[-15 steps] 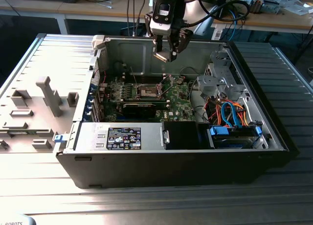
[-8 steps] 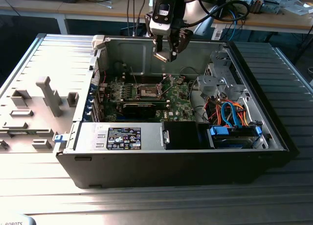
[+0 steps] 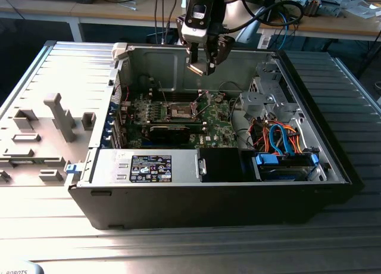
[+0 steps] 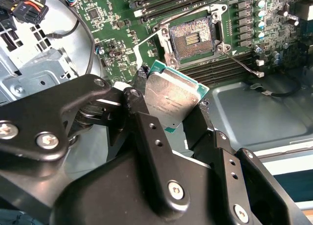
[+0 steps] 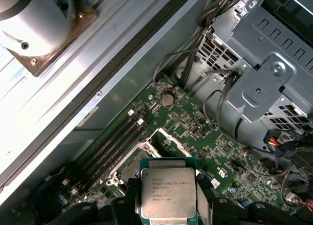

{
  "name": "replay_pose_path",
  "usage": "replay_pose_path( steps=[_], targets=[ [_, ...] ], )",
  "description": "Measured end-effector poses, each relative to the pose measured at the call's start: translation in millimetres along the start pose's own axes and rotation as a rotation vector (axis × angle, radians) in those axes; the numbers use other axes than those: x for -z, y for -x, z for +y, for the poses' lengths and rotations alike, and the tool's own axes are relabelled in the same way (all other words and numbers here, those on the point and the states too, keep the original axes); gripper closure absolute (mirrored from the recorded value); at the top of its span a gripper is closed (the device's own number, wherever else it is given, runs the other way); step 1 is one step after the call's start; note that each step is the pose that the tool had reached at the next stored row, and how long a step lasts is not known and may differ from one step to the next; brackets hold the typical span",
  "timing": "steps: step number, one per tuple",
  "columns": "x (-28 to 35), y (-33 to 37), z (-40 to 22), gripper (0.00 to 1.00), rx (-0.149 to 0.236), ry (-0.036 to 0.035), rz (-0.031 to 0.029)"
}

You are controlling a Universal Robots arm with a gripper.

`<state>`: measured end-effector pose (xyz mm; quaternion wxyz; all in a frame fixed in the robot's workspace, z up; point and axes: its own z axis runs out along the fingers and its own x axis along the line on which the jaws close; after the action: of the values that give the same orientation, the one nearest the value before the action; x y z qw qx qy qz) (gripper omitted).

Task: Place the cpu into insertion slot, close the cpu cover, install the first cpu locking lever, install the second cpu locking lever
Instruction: 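Place the cpu into insertion slot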

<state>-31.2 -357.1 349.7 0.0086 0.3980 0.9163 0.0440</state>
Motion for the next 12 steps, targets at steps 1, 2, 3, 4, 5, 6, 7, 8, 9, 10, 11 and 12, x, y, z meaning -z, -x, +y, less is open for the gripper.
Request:
replay_pose_path(
  steps=[1, 2, 3, 4, 5, 6, 7, 8, 9, 10, 11, 12],
  targets=[
    [0.0, 0.0, 0.0, 0.45, -0.002, 0.0001, -0.0002],
    [0.0, 0.0, 0.0, 0.45, -0.003, 0.0001, -0.0003],
    [0.0, 0.0, 0.0, 0.45, -0.004, 0.0001, -0.0004],
    [0.0, 0.0, 0.0, 0.45, -0.006, 0.0001, -0.0006],
    [0.0, 0.0, 0.0, 0.45, -0.008, 0.0002, -0.0007],
    [0.0, 0.0, 0.0, 0.45, -0.009, 0.0002, -0.0008],
    [0.0, 0.0, 0.0, 0.45, -0.011, 0.0002, -0.001],
    [0.0, 0.0, 0.0, 0.45, -0.012, 0.0002, -0.0011],
    [0.0, 0.0, 0.0, 0.45, -0.013, 0.0003, -0.0012],
    [0.0, 0.0, 0.0, 0.45, -0.015, 0.0003, -0.0013],
    [0.0, 0.0, 0.0, 0.45, -0.016, 0.0003, -0.0015],
    [0.0, 0.0, 0.0, 0.45, -0.018, 0.0003, -0.0016]
  ],
)
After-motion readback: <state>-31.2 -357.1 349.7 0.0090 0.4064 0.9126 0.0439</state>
